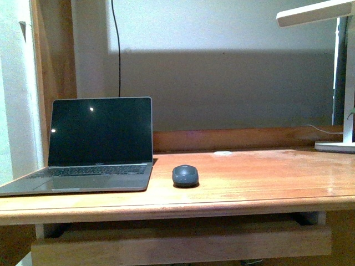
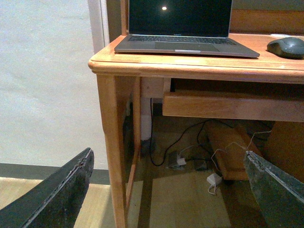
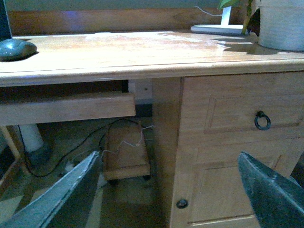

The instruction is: Place mouse

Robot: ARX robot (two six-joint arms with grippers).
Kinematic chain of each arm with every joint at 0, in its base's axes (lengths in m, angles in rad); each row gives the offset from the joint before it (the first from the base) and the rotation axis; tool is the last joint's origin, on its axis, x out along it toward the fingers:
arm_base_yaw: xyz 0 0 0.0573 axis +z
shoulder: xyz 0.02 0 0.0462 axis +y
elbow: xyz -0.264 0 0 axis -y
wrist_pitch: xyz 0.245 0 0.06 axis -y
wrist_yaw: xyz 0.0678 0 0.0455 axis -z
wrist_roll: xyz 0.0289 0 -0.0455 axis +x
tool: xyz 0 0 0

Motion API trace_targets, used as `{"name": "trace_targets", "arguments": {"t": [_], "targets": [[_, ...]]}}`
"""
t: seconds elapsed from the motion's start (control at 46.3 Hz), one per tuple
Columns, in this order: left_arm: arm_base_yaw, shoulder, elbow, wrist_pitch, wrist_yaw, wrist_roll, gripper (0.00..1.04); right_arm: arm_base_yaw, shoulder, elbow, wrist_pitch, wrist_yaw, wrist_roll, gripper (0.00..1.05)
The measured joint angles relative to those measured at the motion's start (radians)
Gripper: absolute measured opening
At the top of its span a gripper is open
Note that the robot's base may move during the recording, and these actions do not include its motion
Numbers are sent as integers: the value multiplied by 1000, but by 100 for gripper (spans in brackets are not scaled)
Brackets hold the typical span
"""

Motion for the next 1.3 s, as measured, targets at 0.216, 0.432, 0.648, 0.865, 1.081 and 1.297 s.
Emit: {"name": "trace_targets", "arguments": {"t": [0.216,0.432,0.648,0.865,1.081,1.297], "targets": [[0,0,0,0,0,0,97,0,0,0,0,0,0,97],[0,0,0,0,0,0,97,0,0,0,0,0,0,97],[0,0,0,0,0,0,97,0,0,0,0,0,0,97],[0,0,0,0,0,0,97,0,0,0,0,0,0,97],[0,0,0,0,0,0,97,0,0,0,0,0,0,97],[0,0,0,0,0,0,97,0,0,0,0,0,0,97]]}}
